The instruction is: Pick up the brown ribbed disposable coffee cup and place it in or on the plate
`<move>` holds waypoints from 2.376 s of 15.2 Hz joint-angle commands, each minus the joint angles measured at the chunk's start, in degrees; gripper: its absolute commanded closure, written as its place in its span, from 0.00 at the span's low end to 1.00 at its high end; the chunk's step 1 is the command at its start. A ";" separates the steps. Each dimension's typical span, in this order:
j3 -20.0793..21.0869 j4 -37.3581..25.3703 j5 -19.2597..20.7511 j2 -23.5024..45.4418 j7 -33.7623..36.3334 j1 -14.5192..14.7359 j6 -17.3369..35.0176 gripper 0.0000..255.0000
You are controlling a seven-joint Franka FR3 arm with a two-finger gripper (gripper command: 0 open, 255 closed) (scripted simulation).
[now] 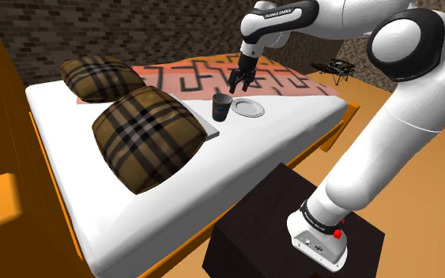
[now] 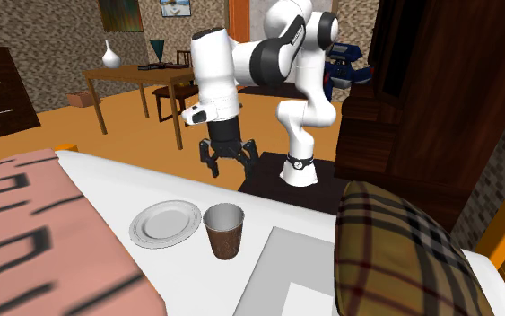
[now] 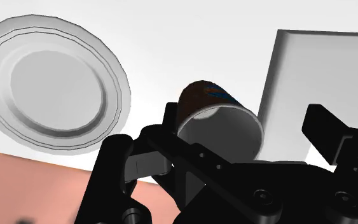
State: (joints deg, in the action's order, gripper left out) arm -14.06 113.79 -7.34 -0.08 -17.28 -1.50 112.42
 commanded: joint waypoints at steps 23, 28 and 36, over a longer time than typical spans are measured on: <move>-0.29 -12.83 -5.96 20.23 -6.55 -2.79 4.86 0.00; -0.29 -12.83 -5.96 20.23 -6.55 -2.79 4.86 1.00; -0.44 -13.92 -5.55 19.34 -6.12 -2.73 2.94 1.00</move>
State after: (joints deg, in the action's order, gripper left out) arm -14.47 100.36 -12.99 19.43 -23.52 -4.23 116.02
